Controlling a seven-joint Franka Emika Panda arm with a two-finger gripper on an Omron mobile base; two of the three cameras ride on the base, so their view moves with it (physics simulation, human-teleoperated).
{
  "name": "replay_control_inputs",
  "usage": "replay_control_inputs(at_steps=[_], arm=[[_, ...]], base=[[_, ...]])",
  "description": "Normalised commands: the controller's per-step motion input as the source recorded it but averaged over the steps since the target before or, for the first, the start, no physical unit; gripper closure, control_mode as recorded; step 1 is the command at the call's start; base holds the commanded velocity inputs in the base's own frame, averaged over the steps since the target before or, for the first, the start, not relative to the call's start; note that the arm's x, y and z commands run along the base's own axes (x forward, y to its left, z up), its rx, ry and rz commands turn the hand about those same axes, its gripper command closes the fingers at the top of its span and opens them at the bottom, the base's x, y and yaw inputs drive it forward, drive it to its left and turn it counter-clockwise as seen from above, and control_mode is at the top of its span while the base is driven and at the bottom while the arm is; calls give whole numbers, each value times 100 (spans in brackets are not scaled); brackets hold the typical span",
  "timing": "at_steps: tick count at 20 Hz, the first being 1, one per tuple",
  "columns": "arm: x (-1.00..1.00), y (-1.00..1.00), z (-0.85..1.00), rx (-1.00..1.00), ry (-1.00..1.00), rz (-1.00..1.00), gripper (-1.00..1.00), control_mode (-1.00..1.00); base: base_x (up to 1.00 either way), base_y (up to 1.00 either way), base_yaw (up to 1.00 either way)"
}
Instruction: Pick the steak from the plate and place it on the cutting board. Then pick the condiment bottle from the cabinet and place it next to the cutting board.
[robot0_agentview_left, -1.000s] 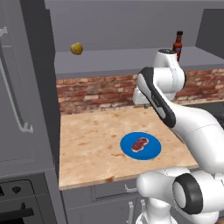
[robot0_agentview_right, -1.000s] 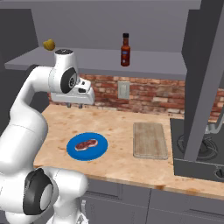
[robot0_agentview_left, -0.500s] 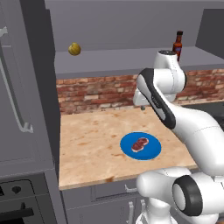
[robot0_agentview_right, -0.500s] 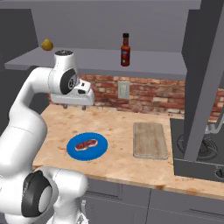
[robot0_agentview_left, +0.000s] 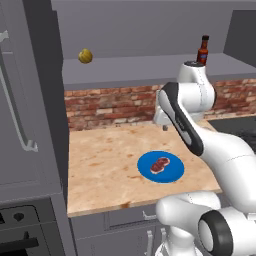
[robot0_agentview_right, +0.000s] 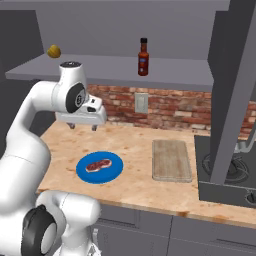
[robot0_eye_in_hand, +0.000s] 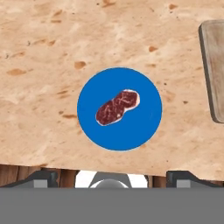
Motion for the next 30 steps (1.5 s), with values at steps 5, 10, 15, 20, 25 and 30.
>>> replay_control_inputs(at_steps=[5,10,15,20,25,30], arm=[[-17,1,-10,0,0,-2,-100,-100],[-9,2,-15,0,0,-3,-100,-100],[-5,0,-19,0,0,-4,-100,-100],[0,0,-21,0,0,-6,-100,-100],[0,0,-23,0,0,-7,-100,-100],[0,0,-21,0,0,-10,-100,-100]], base=[[0,0,0],[0,0,0],[0,0,0],[0,0,0],[0,0,0],[0,0,0]])
